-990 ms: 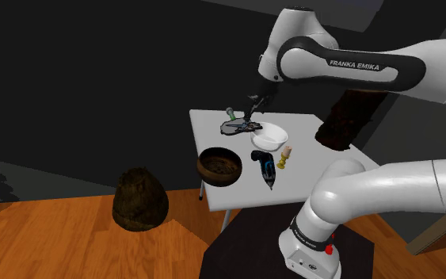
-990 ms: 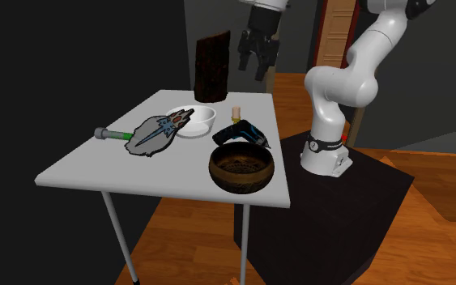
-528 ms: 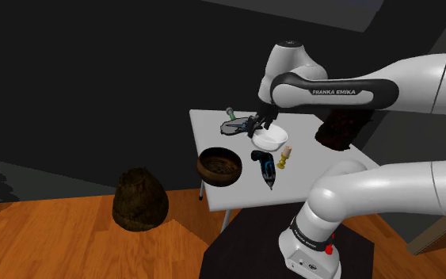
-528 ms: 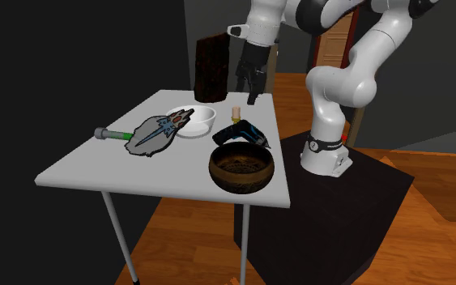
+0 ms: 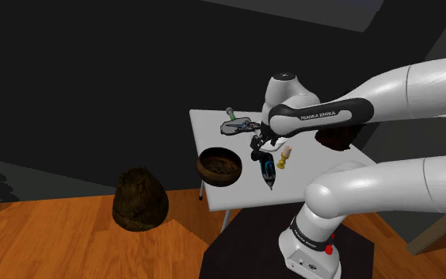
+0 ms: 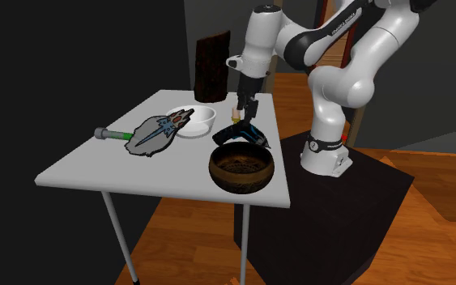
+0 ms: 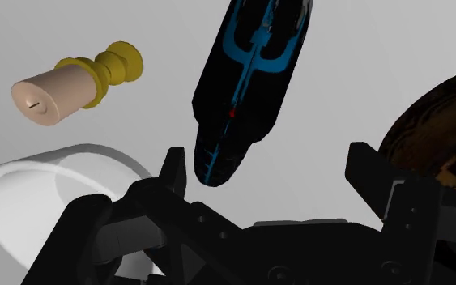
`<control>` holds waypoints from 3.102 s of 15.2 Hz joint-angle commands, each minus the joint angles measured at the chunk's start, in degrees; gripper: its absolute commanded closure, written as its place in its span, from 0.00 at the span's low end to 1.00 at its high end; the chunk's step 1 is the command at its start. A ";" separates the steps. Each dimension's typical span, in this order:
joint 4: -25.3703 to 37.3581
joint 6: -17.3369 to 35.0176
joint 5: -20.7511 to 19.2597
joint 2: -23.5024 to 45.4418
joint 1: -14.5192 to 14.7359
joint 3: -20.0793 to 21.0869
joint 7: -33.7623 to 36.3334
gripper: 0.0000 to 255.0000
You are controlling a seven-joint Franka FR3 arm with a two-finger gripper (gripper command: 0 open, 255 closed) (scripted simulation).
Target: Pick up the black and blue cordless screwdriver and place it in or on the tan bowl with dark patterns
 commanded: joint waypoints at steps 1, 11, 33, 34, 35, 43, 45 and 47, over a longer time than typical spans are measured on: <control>-2.09 3.57 -2.29 2.09 -2.53 -0.28 1.52 0.00; -4.32 12.76 -5.75 8.86 -5.25 -0.90 3.07 0.00; -2.11 5.84 -3.52 4.05 -3.81 -1.21 0.86 1.00; -1.68 4.75 -3.21 3.37 -3.62 -1.23 0.54 1.00; -1.23 3.67 -2.91 2.72 -3.44 -1.23 0.23 1.00; 2.88 -4.38 -0.94 -1.36 -2.36 -1.07 -1.89 1.00; 4.04 -6.25 -0.54 -2.10 -2.16 -0.99 -2.35 1.00; 5.25 -8.06 -0.17 -2.74 -1.99 -0.90 -2.79 1.00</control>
